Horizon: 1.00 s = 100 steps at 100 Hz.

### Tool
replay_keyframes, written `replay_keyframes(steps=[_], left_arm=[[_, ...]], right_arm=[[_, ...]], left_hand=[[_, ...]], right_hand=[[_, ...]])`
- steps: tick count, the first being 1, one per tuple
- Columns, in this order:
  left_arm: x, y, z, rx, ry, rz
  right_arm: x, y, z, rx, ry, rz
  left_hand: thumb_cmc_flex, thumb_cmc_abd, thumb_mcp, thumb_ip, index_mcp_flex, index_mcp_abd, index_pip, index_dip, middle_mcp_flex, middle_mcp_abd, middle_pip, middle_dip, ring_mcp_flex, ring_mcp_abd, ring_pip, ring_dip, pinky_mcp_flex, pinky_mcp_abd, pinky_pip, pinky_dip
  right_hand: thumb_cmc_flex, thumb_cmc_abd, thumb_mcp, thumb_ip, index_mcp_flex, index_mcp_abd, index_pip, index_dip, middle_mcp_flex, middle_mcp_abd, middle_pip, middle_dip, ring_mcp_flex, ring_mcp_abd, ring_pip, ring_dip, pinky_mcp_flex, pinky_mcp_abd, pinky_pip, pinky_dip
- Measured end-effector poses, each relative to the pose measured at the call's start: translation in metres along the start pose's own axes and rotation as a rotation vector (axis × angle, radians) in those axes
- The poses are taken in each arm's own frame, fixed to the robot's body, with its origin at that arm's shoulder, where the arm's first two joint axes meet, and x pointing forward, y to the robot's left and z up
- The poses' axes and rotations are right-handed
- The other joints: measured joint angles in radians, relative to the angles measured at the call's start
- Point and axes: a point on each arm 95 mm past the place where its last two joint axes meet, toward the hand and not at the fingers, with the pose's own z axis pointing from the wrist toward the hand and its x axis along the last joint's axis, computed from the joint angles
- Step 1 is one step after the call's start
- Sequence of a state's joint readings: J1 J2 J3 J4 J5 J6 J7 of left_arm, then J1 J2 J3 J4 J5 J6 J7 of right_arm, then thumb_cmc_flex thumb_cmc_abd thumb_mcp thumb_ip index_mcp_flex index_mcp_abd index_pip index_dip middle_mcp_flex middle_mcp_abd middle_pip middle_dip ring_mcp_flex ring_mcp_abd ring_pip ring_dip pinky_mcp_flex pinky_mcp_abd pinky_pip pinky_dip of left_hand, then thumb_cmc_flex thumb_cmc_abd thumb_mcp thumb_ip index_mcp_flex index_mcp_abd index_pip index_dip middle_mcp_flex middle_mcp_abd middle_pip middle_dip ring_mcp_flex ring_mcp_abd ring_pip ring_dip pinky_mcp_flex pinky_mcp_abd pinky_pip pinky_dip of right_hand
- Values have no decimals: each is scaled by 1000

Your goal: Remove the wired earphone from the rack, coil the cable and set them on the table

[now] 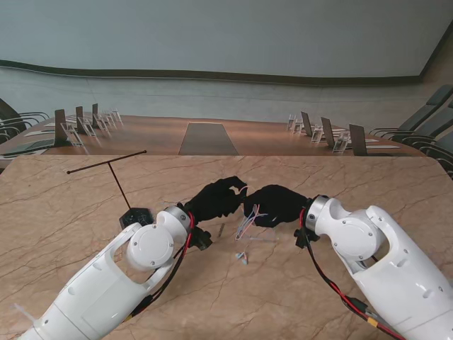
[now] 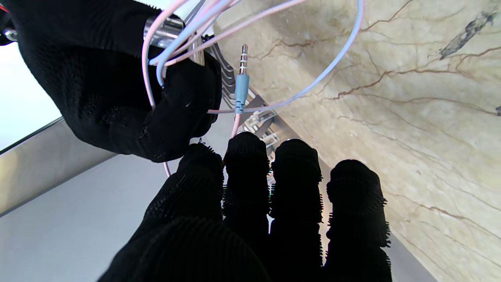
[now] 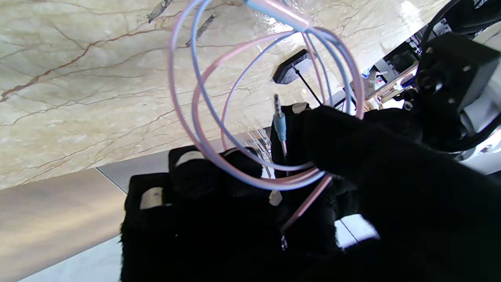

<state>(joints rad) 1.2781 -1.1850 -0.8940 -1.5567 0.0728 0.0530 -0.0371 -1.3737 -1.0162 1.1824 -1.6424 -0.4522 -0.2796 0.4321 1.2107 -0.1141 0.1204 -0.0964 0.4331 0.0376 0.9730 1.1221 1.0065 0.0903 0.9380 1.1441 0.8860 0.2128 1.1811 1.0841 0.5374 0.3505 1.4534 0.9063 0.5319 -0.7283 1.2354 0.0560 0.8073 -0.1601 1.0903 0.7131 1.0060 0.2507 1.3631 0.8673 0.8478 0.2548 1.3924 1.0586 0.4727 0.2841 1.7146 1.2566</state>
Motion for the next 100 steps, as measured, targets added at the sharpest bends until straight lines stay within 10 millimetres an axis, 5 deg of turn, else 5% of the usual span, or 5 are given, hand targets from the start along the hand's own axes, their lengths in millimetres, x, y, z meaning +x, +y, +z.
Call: replay_keyframes(steps=[100], left_arm=[[-2, 15, -4, -95, -54, -33]], right_arm=[[1, 7, 5, -75, 15, 3]], left_hand=[[0, -11, 24, -7, -2, 22, 4, 0, 0, 0, 0, -11, 0, 2, 0, -7, -2, 7, 0, 0]], right_hand=[[-16, -1, 2, 1, 10, -14, 0, 0, 0, 0, 0, 0, 0, 1, 1, -1, 0, 1, 2, -1]])
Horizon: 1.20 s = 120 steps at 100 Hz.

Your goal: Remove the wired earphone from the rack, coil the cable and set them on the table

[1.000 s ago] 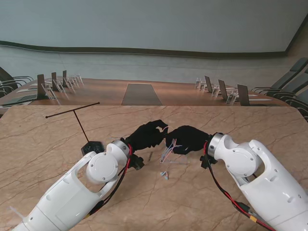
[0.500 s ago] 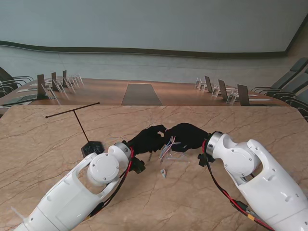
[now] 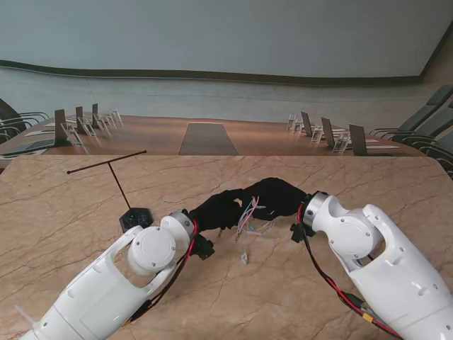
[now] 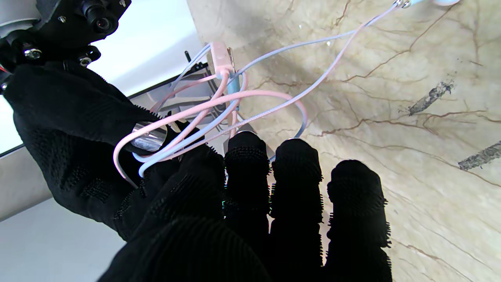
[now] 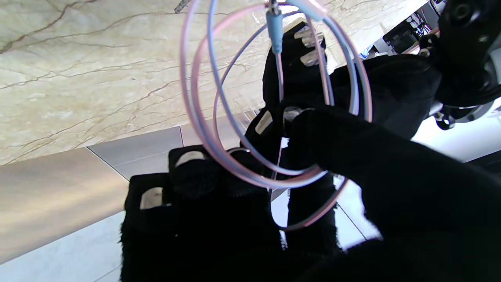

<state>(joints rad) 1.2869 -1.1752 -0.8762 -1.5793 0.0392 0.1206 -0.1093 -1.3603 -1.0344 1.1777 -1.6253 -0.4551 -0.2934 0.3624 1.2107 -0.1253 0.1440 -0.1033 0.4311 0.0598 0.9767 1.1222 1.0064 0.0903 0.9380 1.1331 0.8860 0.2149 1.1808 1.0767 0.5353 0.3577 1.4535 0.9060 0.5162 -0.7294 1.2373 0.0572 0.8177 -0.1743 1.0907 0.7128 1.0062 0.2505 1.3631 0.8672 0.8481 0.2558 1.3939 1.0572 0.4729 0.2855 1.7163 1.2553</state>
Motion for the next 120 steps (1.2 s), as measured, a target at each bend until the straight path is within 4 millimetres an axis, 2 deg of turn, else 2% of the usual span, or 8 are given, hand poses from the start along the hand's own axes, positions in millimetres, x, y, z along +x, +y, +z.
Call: replay_keyframes(steps=[46, 80, 108, 110, 120], left_arm=[[1, -2, 0, 24, 17, -5], [7, -12, -1, 63, 50, 2], [6, -13, -3, 29, 31, 7], [6, -13, -3, 25, 29, 8], [5, -13, -4, 15, 19, 10]], right_arm=[[4, -1, -4, 23, -11, -3], [5, -12, -12, 58, -21, 3], [2, -14, -8, 19, -18, 16], [2, -13, -7, 15, -17, 17], [2, -13, -6, 8, -9, 22]], left_hand=[[34, -15, 1, -3, 1, 26, 2, 0, 0, 0, 0, 0, 0, 1, 0, -1, 0, 0, 0, 0], [31, -11, -3, 2, 1, 27, 2, 0, 0, 0, 0, 0, 0, 1, 1, -1, -7, 0, 1, 0], [31, 2, 14, 3, -11, 35, 2, 0, 0, 0, 0, 0, 0, 1, 7, -1, -1, 0, 2, 0], [31, 3, 14, 3, -11, 36, 2, 0, 0, 0, 0, 0, 0, 1, 8, -1, -1, 0, 3, 0], [31, 3, 14, 4, -11, 37, 2, 0, 0, 0, 0, 0, 0, 1, 9, -1, 1, 0, 5, 0]], right_hand=[[0, 0, 1, 0, -3, -1, 4, 0, 0, 0, 0, -2, 0, 0, 0, 0, 0, 0, 0, 0], [-2, 0, 1, 0, -3, -6, 4, -1, 0, 0, 1, -8, 0, 0, 0, -6, 0, 0, 0, 0], [-3, -10, 2, 1, 6, -14, 1, -1, 0, 0, 1, -8, 0, 0, 0, -7, 0, 0, 0, -1], [-12, -10, 2, 21, 9, -17, 1, -1, 0, 0, 1, -8, 0, 0, 0, -7, 0, 0, 0, -1], [-12, -18, 2, 23, 11, -19, 1, -1, 0, 0, 1, -8, 0, 0, 0, -7, 0, 0, 0, -1]])
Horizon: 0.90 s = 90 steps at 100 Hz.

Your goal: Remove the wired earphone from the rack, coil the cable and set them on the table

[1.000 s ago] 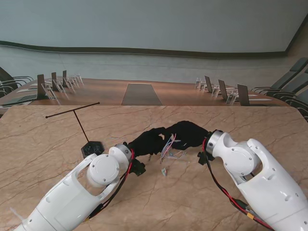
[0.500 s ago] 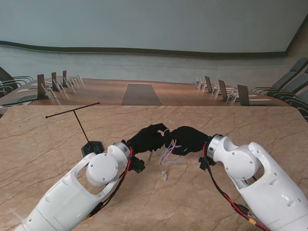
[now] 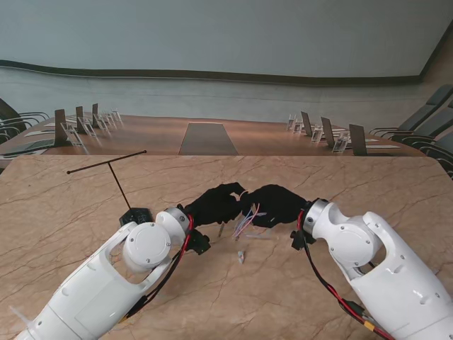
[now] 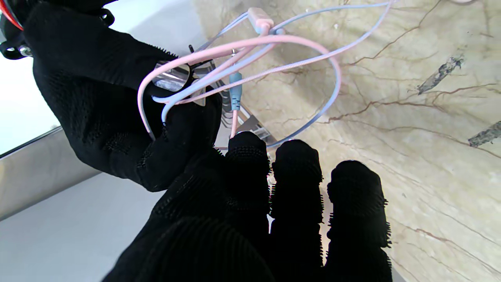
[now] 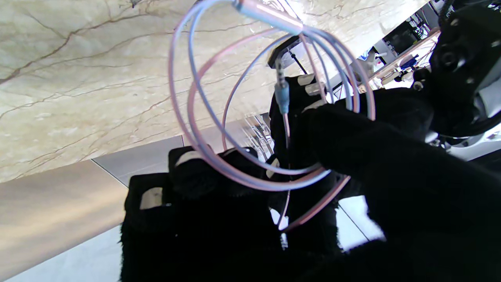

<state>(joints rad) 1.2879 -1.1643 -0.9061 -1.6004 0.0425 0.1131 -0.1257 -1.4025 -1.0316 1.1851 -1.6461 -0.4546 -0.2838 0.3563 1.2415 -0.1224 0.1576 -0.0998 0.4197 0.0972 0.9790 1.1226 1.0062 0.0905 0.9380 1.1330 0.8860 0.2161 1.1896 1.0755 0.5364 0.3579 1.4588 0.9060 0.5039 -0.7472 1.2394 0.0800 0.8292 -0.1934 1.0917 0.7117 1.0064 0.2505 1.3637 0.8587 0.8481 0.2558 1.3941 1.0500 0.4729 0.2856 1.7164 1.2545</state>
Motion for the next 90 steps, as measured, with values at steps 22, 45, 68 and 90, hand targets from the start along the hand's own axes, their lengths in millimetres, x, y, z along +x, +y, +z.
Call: replay_keyframes(steps=[22, 45, 68, 90], left_arm=[[1, -1, -1, -2, -2, 0], [0, -2, -2, -33, -8, -49], [-3, -3, -5, -60, -29, -24], [-2, 5, -6, -90, -22, -24]], right_arm=[[0, 3, 0, -20, 5, -1], [-2, 0, 2, -37, 9, 19], [-2, -2, 4, -47, 17, 29], [-1, 7, 7, -76, 25, 22]], left_hand=[[0, 0, -1, 3, 0, 0, 0, 0, 0, 0, 1, 0, 0, 0, 1, 0, 0, 0, 6, 0], [0, 5, 33, 17, -21, 31, 0, 9, 7, 3, 1, 0, 10, 0, 4, 0, 5, 1, 7, 0], [0, 14, 33, 17, -29, 31, 0, 15, 9, 3, 13, 0, 11, 0, 11, 0, 11, 1, 8, 0], [-1, -1, -4, 5, -10, 0, 3, 14, 9, 2, 14, 0, 11, 0, 13, 0, 11, 1, 9, 0]], right_hand=[[0, 0, 0, 0, 0, 0, 0, -1, 0, 0, 0, 0, 0, 0, 0, 0, 0, 0, 0, -1], [-14, -22, 3, 1, 22, -30, 0, -19, 0, 0, 0, -1, 0, 0, 0, 0, 0, 0, 0, -1], [-23, -22, 4, 2, 25, -36, 0, -19, 0, 0, 0, -2, 0, 0, 0, 0, 0, 0, 0, -10], [-23, -22, 5, 21, 13, -30, -1, 0, 0, 0, 0, -2, 0, 0, 0, -1, 0, 0, 0, -10]])
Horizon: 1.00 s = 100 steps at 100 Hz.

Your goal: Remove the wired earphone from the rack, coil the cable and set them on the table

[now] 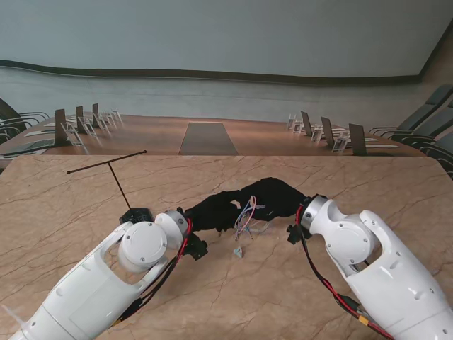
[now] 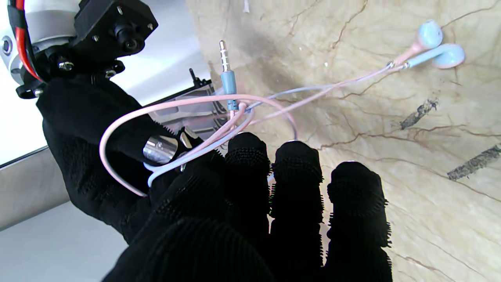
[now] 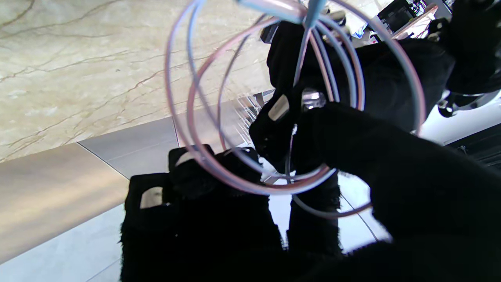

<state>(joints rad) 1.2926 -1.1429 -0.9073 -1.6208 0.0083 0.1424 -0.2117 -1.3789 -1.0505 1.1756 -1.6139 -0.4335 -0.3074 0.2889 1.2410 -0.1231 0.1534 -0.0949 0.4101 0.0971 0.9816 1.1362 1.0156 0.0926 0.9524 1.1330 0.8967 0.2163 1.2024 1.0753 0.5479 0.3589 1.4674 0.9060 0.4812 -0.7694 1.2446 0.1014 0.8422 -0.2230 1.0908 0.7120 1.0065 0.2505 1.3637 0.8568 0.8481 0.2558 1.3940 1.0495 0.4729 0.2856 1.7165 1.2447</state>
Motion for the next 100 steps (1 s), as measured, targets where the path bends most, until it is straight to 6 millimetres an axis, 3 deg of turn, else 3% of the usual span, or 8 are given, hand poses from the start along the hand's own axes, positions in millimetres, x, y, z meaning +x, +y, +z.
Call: replay_keyframes(steps=[20, 36, 44, 61, 84, 100], left_arm=[[1, 4, 1, -19, 4, -3], [1, 5, 1, -30, 3, 11], [1, 5, 0, -28, 7, 21], [-1, 4, -2, -31, 14, 28], [-1, 5, -2, -35, 22, 26], [-2, 4, -2, -25, 30, 33]], right_arm=[[0, 2, 1, -6, 5, -2], [0, 4, 0, -9, 6, -4], [-1, 5, 0, -8, 2, -7], [0, 6, -2, 28, -11, -38], [1, 6, -1, 20, -19, -35], [1, 6, -1, 16, -27, -36]], left_hand=[[-1, 0, -2, 0, 0, -2, 0, 0, 0, 0, 0, 0, 0, 0, 0, 0, -2, 0, 0, 0], [-2, 0, -13, -1, 0, -16, 0, -1, -10, 0, 0, 0, -21, 0, -1, 0, -51, 0, 0, 0], [-2, 0, -15, -1, 0, -19, 0, -2, -20, 0, 0, 0, -42, 0, -4, 0, -76, -2, 0, 0], [-2, 1, -23, -1, 0, -20, 0, -2, -20, 0, 0, 0, -42, 1, -11, 0, -87, -2, 0, 0], [-2, 3, -23, -1, -2, -11, 0, -14, -31, 0, -27, -14, -75, 10, -43, 0, -107, -4, -15, 1], [-2, 9, -23, -1, -10, 5, 1, -15, -31, 0, -40, -23, -82, 13, -53, 0, -115, -4, -26, 1]], right_hand=[[0, 0, 0, 0, -2, 0, 0, 0, 0, 0, 0, 0, 0, 0, 0, 0, 0, 0, 0, 0], [0, 0, 0, 0, -2, 0, 0, 0, -20, 0, 0, 0, -15, 0, 0, 0, -15, 0, 0, -1], [0, 0, 1, 0, -2, 0, -1, 0, -123, 26, 0, -8, -99, 8, -10, -1, -91, -11, -23, -12], [0, 0, 8, -1, -2, 0, -5, 1, -394, 57, -57, 39, -316, -10, -114, 54, -272, -102, -135, -46], [0, 0, 8, -2, -2, -9, -5, -7, -511, 63, -105, 37, -413, -26, -176, 55, -348, -142, -180, -93], [0, 0, 8, -3, -2, -16, -5, -14, -606, 63, -140, -21, -506, -47, -226, 11, -418, -183, -209, -142]])
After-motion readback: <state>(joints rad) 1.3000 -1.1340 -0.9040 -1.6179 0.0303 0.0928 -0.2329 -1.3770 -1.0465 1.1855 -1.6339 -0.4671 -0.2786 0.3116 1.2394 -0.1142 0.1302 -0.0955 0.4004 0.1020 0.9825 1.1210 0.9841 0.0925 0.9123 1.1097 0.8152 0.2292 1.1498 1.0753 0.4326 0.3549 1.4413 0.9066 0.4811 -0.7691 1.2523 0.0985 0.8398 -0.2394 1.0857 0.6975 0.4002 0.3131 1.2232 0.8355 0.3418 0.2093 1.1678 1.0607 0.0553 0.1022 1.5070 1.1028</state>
